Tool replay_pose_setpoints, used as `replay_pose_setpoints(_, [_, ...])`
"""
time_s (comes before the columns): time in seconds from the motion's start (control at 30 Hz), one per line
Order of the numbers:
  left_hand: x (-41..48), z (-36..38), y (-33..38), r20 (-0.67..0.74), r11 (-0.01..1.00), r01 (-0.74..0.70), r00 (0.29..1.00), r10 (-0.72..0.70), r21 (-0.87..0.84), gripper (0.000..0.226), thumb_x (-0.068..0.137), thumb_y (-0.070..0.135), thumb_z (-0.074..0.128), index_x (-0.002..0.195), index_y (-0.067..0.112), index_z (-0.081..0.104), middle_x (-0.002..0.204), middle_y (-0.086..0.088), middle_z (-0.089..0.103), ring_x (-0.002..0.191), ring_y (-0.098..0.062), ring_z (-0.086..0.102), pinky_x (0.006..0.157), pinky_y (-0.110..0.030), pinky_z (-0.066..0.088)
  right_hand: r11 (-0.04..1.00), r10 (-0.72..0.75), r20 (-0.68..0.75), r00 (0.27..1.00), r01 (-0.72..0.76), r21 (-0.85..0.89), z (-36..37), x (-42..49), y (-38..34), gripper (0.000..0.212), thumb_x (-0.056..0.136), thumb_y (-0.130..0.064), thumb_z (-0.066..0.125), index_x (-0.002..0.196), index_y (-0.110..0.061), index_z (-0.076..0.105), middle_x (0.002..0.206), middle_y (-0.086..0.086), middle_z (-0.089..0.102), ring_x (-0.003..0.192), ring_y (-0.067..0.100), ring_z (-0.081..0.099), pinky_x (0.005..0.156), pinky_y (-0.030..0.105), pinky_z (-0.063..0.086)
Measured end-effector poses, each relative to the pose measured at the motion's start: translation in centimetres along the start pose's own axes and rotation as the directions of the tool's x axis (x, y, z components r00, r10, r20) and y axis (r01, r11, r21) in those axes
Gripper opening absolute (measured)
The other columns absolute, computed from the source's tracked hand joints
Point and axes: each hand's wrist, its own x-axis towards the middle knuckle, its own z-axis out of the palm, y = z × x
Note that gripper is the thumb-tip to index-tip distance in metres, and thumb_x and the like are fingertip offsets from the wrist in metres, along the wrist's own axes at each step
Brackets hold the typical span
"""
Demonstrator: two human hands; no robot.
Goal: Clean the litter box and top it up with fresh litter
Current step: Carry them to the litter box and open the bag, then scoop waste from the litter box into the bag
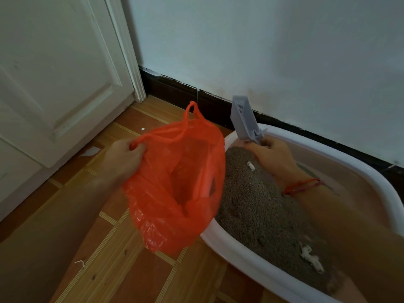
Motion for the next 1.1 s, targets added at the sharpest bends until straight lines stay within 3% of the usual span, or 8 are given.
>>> replay_pose_setpoints(0.1, [0.0, 0.3, 0.1, -0.024, 1.0, -0.008, 1.0, 0.009, 0.017, 0.031, 0.104, 0.037, 0.047, 0.094, 0.017, 0.068, 0.09, -0.011, 0.072, 0.081, -0.028, 0.071, 0.079, -0.049, 0.06, 0.986, -0.012, -0.001, 1.0, 0.011, -0.168, -2.5, -0.6, 0.6, 0.009, 0.088, -0.026, 0.068, 0.087, -0.022, 0.061, 0.076, 0.001, 0.059, 0.065, 0.011, 0.051, 0.059, 0.025, 0.045])
replay_pose_setpoints(0.2, [0.1, 0.5, 0.2, -0.058, 0.997, -0.05, 0.997, 0.053, 0.065, 0.029, 0.103, 0.036, 0.05, 0.089, 0.017, 0.066, 0.084, -0.011, 0.07, 0.076, -0.03, 0.069, 0.073, -0.048, 0.06, 0.925, -0.011, 0.031, 0.999, 0.022, -0.379, -5.4, -0.6, 2.0, 0.009, 0.092, -0.019, 0.06, 0.1, -0.018, 0.063, 0.084, 0.004, 0.063, 0.072, 0.015, 0.057, 0.07, 0.037, 0.055])
replay_pose_setpoints(0.4, [0.7, 0.7, 0.8, -0.139, 0.968, -0.172, 0.97, 0.199, 0.185, 0.028, 0.1, 0.032, 0.055, 0.086, 0.01, 0.065, 0.082, -0.011, 0.066, 0.074, -0.029, 0.064, 0.071, -0.046, 0.055, 0.741, -0.065, 0.12, 0.991, 0.128, -0.66, -9.5, -0.4, 4.2, 0.018, 0.098, -0.019, 0.052, 0.111, -0.016, 0.063, 0.089, 0.003, 0.064, 0.07, 0.01, 0.056, 0.057, 0.018, 0.041])
replay_pose_setpoints(0.53, [1.4, 0.2, 1.2, -0.188, 0.913, -0.246, 0.929, 0.318, 0.326, 0.023, 0.098, 0.026, 0.057, 0.086, 0.009, 0.065, 0.077, -0.012, 0.063, 0.068, -0.028, 0.059, 0.061, -0.037, 0.044, 0.65, -0.108, 0.179, 0.978, 0.205, -0.732, -10.4, 0.0, 4.6, 0.021, 0.098, -0.023, 0.051, 0.115, -0.02, 0.062, 0.089, -0.006, 0.062, 0.072, 0.008, 0.056, 0.065, 0.02, 0.045])
replay_pose_setpoints(0.67, [1.8, 0.3, 1.3, -0.218, 0.908, -0.247, 0.918, 0.331, 0.34, 0.023, 0.097, 0.027, 0.056, 0.089, 0.007, 0.067, 0.077, -0.012, 0.063, 0.07, -0.029, 0.059, 0.066, -0.042, 0.049, 0.592, -0.074, 0.182, 0.98, 0.19, -0.783, -10.8, 0.1, 6.0, 0.026, 0.096, -0.027, 0.055, 0.121, -0.021, 0.062, 0.104, 0.002, 0.069, 0.083, 0.018, 0.066, 0.081, 0.038, 0.057])
replay_pose_setpoints(0.87, [1.3, 1.1, 0.5, -0.164, 0.923, -0.222, 0.945, 0.284, 0.315, 0.02, 0.098, 0.031, 0.058, 0.091, 0.013, 0.065, 0.083, -0.007, 0.063, 0.073, -0.024, 0.058, 0.069, -0.039, 0.046, 0.484, -0.002, 0.117, 0.993, 0.104, -0.869, -12.5, 0.0, 7.1, 0.019, 0.097, -0.025, 0.055, 0.111, -0.017, 0.065, 0.087, -0.001, 0.064, 0.075, 0.016, 0.062, 0.077, 0.033, 0.056])
replay_pose_setpoints(0.93, [1.2, 1.0, 0.7, -0.166, 0.928, -0.215, 0.947, 0.274, 0.305, 0.022, 0.098, 0.032, 0.058, 0.091, 0.013, 0.066, 0.081, -0.008, 0.065, 0.07, -0.025, 0.06, 0.068, -0.04, 0.049, 0.395, 0.009, 0.123, 0.992, 0.109, -0.912, -14.1, -0.1, 6.4, 0.02, 0.096, -0.026, 0.055, 0.114, -0.021, 0.064, 0.089, -0.002, 0.062, 0.076, 0.014, 0.058, 0.08, 0.03, 0.053])
replay_pose_setpoints(1.1, [1.2, 0.9, 0.9, -0.198, 0.949, -0.138, 0.96, 0.199, 0.282, 0.021, 0.097, 0.037, 0.057, 0.098, 0.02, 0.068, 0.084, -0.009, 0.067, 0.073, -0.031, 0.065, 0.076, -0.05, 0.058, 0.156, 0.119, 0.047, 0.992, 0.028, -0.987, -17.8, 0.7, 5.3, 0.018, 0.088, -0.033, 0.062, 0.098, -0.02, 0.068, 0.075, -0.004, 0.059, 0.065, 0.014, 0.058, 0.062, 0.029, 0.049])
